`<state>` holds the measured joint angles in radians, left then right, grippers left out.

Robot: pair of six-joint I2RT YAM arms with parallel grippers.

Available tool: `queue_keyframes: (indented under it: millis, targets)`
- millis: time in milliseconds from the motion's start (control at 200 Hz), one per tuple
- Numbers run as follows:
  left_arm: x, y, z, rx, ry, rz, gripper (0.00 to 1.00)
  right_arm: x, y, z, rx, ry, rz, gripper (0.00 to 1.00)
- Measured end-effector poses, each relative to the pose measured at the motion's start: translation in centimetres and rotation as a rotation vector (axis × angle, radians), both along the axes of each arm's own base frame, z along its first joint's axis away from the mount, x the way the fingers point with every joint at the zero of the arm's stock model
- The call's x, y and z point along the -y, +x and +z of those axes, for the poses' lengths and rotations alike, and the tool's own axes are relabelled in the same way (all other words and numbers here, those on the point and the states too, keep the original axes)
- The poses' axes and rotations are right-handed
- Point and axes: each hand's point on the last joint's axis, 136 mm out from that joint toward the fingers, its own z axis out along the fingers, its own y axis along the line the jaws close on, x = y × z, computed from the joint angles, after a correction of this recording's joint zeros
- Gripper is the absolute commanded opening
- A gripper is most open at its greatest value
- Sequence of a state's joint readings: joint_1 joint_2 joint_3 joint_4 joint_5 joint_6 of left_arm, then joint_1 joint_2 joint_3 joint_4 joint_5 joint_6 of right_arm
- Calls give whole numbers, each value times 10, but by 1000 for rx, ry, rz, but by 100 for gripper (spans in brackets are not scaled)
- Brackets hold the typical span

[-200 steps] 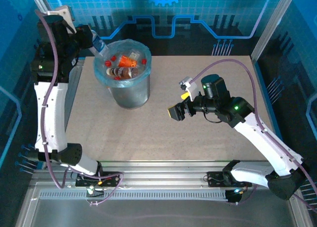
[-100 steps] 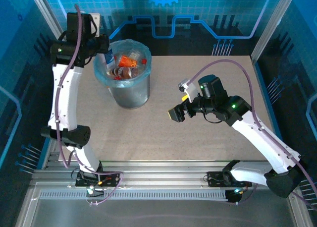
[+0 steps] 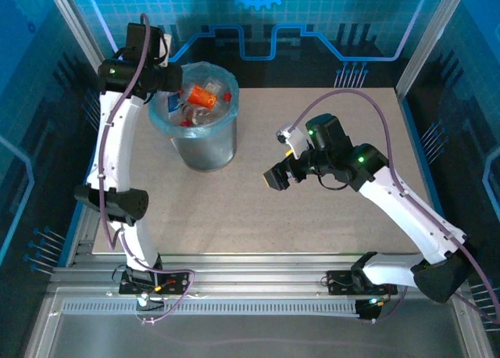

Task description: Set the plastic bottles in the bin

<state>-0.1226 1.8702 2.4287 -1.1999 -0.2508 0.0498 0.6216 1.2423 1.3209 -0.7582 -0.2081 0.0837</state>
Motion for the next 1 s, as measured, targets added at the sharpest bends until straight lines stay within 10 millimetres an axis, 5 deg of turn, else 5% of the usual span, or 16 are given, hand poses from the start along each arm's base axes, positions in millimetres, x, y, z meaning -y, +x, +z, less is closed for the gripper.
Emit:
queue_keyframes:
  millis: [230,475,695,1000]
  targets:
    - [-3,6,-1,8,13,14,75,7,2,-4,-10,-30,-43,100]
    - [-3,12,-1,28,5,22,62,12,3,-5,-13,-42,-68,100]
    - [4,26,-24,-13,-28,15,56,12,4,-9,-22,-50,-72,100]
    - [22,58,-35,20,-109,-25,75,8,9,-23,-58,-77,-71,100]
